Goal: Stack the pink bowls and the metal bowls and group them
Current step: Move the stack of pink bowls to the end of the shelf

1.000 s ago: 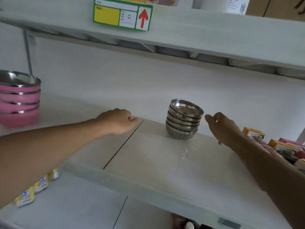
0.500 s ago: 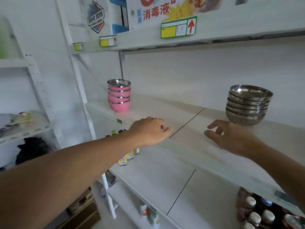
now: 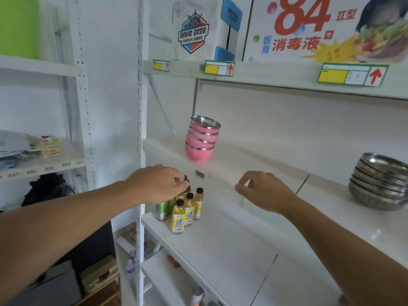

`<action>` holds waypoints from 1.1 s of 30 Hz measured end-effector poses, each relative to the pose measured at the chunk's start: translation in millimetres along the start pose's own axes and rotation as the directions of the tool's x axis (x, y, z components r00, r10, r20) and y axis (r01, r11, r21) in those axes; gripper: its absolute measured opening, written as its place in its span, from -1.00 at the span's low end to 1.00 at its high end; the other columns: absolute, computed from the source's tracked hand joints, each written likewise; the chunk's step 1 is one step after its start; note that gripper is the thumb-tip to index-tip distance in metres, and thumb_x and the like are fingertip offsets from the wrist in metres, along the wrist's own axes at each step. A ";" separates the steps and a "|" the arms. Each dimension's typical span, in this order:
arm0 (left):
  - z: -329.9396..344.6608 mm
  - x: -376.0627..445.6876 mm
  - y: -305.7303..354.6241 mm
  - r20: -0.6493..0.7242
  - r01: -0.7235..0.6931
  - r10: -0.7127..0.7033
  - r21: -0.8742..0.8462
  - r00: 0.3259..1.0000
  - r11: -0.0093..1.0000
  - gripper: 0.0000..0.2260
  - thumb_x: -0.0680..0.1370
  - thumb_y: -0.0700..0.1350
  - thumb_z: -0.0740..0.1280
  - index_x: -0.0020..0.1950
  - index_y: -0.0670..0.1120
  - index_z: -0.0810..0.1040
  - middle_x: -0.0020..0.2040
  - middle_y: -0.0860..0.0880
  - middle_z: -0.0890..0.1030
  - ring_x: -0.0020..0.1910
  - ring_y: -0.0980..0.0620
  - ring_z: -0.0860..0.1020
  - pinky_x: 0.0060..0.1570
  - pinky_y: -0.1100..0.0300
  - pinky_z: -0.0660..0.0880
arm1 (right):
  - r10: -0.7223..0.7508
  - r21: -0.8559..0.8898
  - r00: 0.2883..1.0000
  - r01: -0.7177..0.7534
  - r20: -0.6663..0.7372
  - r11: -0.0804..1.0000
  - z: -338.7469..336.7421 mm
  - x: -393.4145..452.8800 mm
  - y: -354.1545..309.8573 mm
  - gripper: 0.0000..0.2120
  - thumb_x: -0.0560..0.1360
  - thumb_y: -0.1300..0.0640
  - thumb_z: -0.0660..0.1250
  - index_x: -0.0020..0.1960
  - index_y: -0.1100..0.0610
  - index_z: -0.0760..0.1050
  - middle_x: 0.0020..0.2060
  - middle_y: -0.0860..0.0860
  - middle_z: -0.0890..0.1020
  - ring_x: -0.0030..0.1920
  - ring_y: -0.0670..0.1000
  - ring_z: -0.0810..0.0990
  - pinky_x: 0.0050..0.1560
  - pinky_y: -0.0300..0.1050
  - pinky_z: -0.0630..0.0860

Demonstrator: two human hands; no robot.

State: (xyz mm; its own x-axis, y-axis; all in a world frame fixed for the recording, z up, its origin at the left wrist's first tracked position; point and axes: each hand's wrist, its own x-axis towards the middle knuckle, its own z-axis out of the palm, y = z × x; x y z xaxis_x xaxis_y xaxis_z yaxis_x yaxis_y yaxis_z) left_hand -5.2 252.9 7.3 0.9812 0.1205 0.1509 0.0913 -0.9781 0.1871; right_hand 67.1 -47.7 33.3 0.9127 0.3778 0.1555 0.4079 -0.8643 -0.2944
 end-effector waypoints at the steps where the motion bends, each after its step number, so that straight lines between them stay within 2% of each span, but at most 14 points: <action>1: -2.4 1.9 -13.8 0.002 -0.003 0.003 0.012 1.000 1.000 -0.52 0.59 0.46 0.08 0.17 0.23 0.63 0.04 0.10 0.67 0.01 -0.04 0.64 -0.06 0.07 0.53 | 0.004 -0.014 1.000 -0.004 -0.003 1.000 5.2 8.2 -12.4 -0.64 0.60 -0.31 0.29 0.23 -0.13 0.64 0.05 -0.05 0.71 0.09 0.08 0.67 0.19 0.07 0.63; 6: -3.9 17.9 -64.9 0.025 -0.010 0.010 0.007 1.000 1.000 -0.50 0.62 0.45 0.08 0.23 0.18 0.62 0.09 0.08 0.69 0.05 -0.05 0.65 0.07 0.02 0.58 | 0.060 -0.092 0.997 -0.064 -0.037 0.994 29.4 38.7 -50.4 -0.64 0.57 -0.29 0.26 0.24 -0.16 0.62 0.14 -0.04 0.72 0.12 0.12 0.67 0.20 0.05 0.62; 11: -1.3 52.8 -90.8 0.030 -0.019 0.019 0.006 0.999 1.000 -0.46 0.62 0.44 0.07 0.32 0.17 0.61 0.15 0.08 0.67 0.07 -0.05 0.61 0.15 -0.01 0.58 | 0.120 -0.086 0.990 -0.126 -0.068 0.988 33.8 74.4 -53.3 -0.60 0.52 -0.34 0.24 0.22 -0.19 0.63 0.14 -0.06 0.72 0.13 0.10 0.67 0.17 0.04 0.60; 14: -0.2 81.9 -93.5 0.022 -0.029 0.029 -0.005 0.999 1.000 -0.45 0.62 0.45 0.07 0.33 0.15 0.62 0.10 0.10 0.64 0.04 -0.04 0.61 0.07 0.02 0.55 | 0.120 -0.095 0.991 -0.124 -0.052 0.988 31.9 101.1 -46.2 -0.58 0.52 -0.35 0.24 0.24 -0.18 0.63 0.18 -0.05 0.72 0.16 0.10 0.67 0.22 0.07 0.61; 17: 2.2 116.2 -88.8 0.020 -0.041 0.041 -0.001 0.999 0.999 -0.42 0.62 0.45 0.09 0.39 0.14 0.60 0.19 0.08 0.66 0.11 -0.04 0.61 0.11 0.02 0.55 | 0.099 -0.070 0.995 -0.101 -0.034 0.992 32.0 135.2 -34.1 -0.56 0.54 -0.34 0.28 0.29 -0.15 0.61 0.23 -0.04 0.70 0.22 0.08 0.64 0.27 0.08 0.59; 19: 4.2 140.0 -84.0 0.015 -0.066 0.066 -0.021 0.998 0.998 -0.39 0.62 0.45 0.14 0.51 0.12 0.54 0.34 0.07 0.66 0.26 -0.01 0.61 0.20 0.04 0.54 | 0.077 -0.044 0.997 -0.077 -0.004 0.996 33.9 159.6 -23.4 -0.47 0.55 -0.35 0.32 0.40 -0.11 0.58 0.30 -0.03 0.68 0.33 0.07 0.60 0.34 0.07 0.55; 23: 7.1 185.4 -76.2 0.024 -0.107 0.107 0.000 0.994 0.994 -0.14 0.53 0.52 0.18 0.72 0.07 0.32 0.67 0.05 0.44 0.60 0.00 0.42 0.46 0.01 0.43 | -0.021 0.060 0.996 0.016 0.084 0.998 44.3 206.5 -4.0 -0.14 0.51 -0.41 0.44 0.67 -0.01 0.36 0.52 0.01 0.56 0.49 0.06 0.53 0.41 -0.03 0.45; 25: 8.5 207.0 -74.4 0.056 -0.094 0.095 -0.025 0.994 0.995 0.03 0.43 0.63 0.16 0.77 0.06 0.22 0.73 0.03 0.35 0.67 -0.01 0.35 0.57 -0.05 0.38 | -0.077 0.137 0.990 0.060 0.121 0.989 49.7 231.3 1.6 0.02 0.45 -0.44 0.50 0.72 0.02 0.27 0.57 0.02 0.51 0.49 0.05 0.54 0.34 -0.09 0.45; 27: 11.2 226.5 -73.9 0.087 -0.103 0.113 -0.107 0.990 0.989 0.10 0.40 0.67 0.23 0.79 0.08 0.18 0.74 0.02 0.35 0.68 0.01 0.35 0.61 -0.04 0.35 | -0.147 0.215 0.977 0.113 0.152 0.970 54.9 252.2 3.9 0.08 0.38 -0.49 0.53 0.72 -0.01 0.27 0.52 0.01 0.55 0.40 0.03 0.58 0.26 -0.11 0.46; 29: 16.2 242.0 -74.1 0.074 -0.145 0.166 -0.232 0.983 0.962 0.05 0.38 0.61 0.39 0.74 0.11 0.29 0.66 0.06 0.47 0.61 0.08 0.43 0.60 -0.03 0.39 | -0.233 0.311 0.963 0.182 0.135 0.933 62.5 267.6 5.0 -0.07 0.34 -0.49 0.57 0.59 -0.16 0.42 0.34 -0.16 0.65 0.29 -0.08 0.63 0.25 -0.12 0.53; 30: 19.9 248.0 -74.3 0.047 -0.161 0.184 -0.305 0.982 0.939 -0.01 0.36 0.56 0.47 0.68 0.11 0.38 0.59 0.09 0.55 0.55 0.10 0.49 0.58 -0.03 0.42 | -0.273 0.375 0.956 0.214 0.112 0.902 67.4 274.2 6.1 -0.26 0.35 -0.43 0.61 0.46 -0.29 0.50 0.22 -0.27 0.71 0.22 -0.17 0.67 0.21 -0.20 0.57; 31: 23.3 253.8 -75.0 0.018 -0.173 0.194 -0.377 0.981 0.910 -0.06 0.34 0.49 0.54 0.62 0.10 0.46 0.52 0.11 0.61 0.49 0.12 0.55 0.55 -0.03 0.46 | -0.313 0.444 0.946 0.245 0.087 0.862 71.8 280.0 6.3 -0.45 0.38 -0.34 0.65 0.31 -0.41 0.56 0.12 -0.35 0.74 0.16 -0.25 0.69 0.14 -0.32 0.58; 32: 26.5 259.4 -76.0 -0.008 -0.183 0.200 -0.441 0.980 0.879 -0.12 0.33 0.43 0.59 0.56 0.08 0.53 0.44 0.12 0.65 0.42 0.13 0.60 0.52 -0.03 0.50 | -0.351 0.509 0.934 0.272 0.064 0.817 75.6 286.4 7.0 -0.56 0.41 -0.22 0.69 0.20 -0.48 0.61 0.07 -0.39 0.76 0.11 -0.30 0.71 0.09 -0.42 0.57; 33: 29.0 264.7 -77.2 -0.031 -0.197 0.209 -0.488 0.977 0.850 -0.17 0.33 0.38 0.62 0.51 0.06 0.57 0.38 0.12 0.68 0.37 0.12 0.63 0.49 -0.04 0.53 | -0.363 0.559 0.931 0.287 0.028 0.778 78.8 292.9 7.4 -0.58 0.42 -0.14 0.71 0.16 -0.48 0.64 0.07 -0.37 0.77 0.10 -0.30 0.73 0.09 -0.42 0.59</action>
State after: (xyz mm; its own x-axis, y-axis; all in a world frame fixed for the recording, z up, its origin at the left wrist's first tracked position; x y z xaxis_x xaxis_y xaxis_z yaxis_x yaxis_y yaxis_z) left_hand 252.4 355.4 4.6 0.9729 -0.0814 0.2165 -0.1988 -0.7726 0.6029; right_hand 339.3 82.7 2.4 0.7025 0.6750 0.2255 0.5919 -0.3781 -0.7118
